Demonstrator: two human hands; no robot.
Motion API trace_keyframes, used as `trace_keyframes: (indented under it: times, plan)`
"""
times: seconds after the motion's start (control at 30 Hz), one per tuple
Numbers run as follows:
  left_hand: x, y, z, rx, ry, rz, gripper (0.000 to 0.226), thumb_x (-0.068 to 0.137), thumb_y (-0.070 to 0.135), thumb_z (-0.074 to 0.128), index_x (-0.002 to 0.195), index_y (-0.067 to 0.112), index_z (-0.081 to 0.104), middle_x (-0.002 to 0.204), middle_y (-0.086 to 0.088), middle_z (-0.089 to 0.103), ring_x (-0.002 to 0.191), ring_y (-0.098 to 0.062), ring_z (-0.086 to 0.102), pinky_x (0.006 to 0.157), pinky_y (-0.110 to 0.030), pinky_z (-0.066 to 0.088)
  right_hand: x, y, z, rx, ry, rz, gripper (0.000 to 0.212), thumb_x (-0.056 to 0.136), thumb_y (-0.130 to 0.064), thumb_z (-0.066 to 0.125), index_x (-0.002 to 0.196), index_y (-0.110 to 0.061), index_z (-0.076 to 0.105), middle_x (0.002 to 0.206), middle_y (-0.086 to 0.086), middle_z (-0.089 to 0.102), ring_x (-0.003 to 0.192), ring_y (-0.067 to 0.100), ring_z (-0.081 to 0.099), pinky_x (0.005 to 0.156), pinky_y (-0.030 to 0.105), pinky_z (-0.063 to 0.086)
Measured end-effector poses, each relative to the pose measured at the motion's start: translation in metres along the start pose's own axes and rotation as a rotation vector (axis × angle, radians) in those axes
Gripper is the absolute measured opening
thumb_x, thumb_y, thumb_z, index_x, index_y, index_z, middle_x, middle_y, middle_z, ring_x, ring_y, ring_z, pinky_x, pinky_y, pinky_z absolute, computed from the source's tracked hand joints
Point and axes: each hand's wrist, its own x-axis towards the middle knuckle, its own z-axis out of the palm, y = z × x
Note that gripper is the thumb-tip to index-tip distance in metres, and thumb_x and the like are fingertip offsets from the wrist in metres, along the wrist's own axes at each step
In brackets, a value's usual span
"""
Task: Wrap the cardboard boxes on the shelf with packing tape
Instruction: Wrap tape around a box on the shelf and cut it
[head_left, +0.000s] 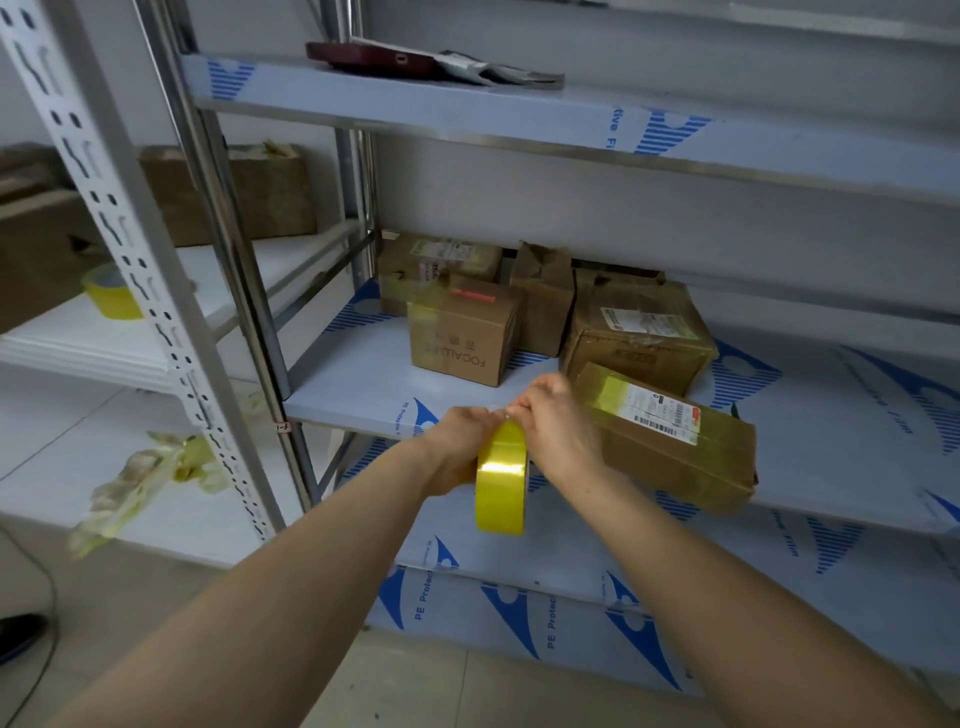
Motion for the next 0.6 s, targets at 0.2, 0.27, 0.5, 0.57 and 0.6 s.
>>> trace_keyframes:
  times: [0.2,0.27,0.5,0.57,0.6]
  plan:
    - [-0.003,0.002,-0.036,0.026,-0.001,0.079,0.01,0.099,0.026,0.048,0.108,0.031,0.051,0.092,-0.013,0.059,0.083,-0.028,0.057,0.07,-0.038,0.052,0.022,-0.018,0.014,0.225,-0.051,0.024,0.025,0.095,-0.029,0.056,0.094,-0.008,0.069,0.119,0.007,0.051,0.104,0.023,0.056,0.086,0.028,0.042]
    - [-0.002,0.003,-0.044,-0.016,0.07,0.109,0.007,0.099,0.026,0.05,0.094,0.024,0.055,0.085,-0.009,0.06,0.075,-0.024,0.058,0.067,-0.034,0.051,0.033,-0.025,0.017,0.282,-0.066,0.017,0.022,0.093,-0.027,0.059,0.089,-0.008,0.07,0.116,0.009,0.053,0.103,0.023,0.055,0.085,0.026,0.041]
    - [0.015,0.013,-0.074,0.125,0.257,0.19,0.025,0.1,0.033,0.046,0.112,0.012,0.054,0.087,-0.008,0.059,0.072,-0.02,0.057,0.069,-0.033,0.05,0.056,-0.056,0.044,0.8,0.014,0.218,0.015,0.083,-0.019,0.073,0.089,-0.006,0.076,0.09,0.011,0.073,0.09,0.027,0.067,0.088,0.046,0.053]
    - [0.018,0.021,-0.081,0.179,0.291,0.244,0.021,0.1,0.031,0.045,0.105,0.013,0.054,0.087,-0.008,0.058,0.071,-0.019,0.055,0.065,-0.029,0.048,0.063,-0.065,0.047,0.96,0.007,0.324,0.005,0.081,-0.017,0.075,0.079,-0.012,0.074,0.088,0.009,0.072,0.091,0.026,0.068,0.091,0.044,0.053]
    - [0.02,0.025,-0.085,0.206,0.305,0.268,0.02,0.1,0.031,0.046,0.104,0.013,0.053,0.088,-0.008,0.058,0.072,-0.02,0.055,0.062,-0.028,0.046,0.067,-0.07,0.048,1.028,0.01,0.37,0.007,0.08,-0.016,0.075,0.075,-0.014,0.071,0.088,0.009,0.072,0.092,0.026,0.068,0.091,0.042,0.053]
